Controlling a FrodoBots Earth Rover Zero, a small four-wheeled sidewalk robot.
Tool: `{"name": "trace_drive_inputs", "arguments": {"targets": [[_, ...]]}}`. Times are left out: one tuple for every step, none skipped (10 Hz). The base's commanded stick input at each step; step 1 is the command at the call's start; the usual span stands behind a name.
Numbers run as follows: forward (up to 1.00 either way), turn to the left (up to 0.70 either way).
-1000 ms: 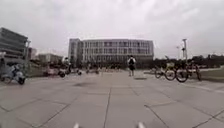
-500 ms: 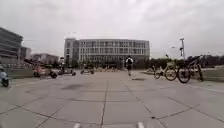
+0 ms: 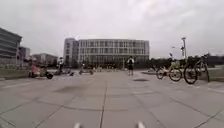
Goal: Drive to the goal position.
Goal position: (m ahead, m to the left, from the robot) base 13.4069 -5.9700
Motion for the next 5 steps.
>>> {"name": "trace_drive_inputs", "arguments": {"targets": [[0.85,0.00],[0.85,0.00],[0.85,0.00],[0.85,0.00],[0.85,0.00]]}}
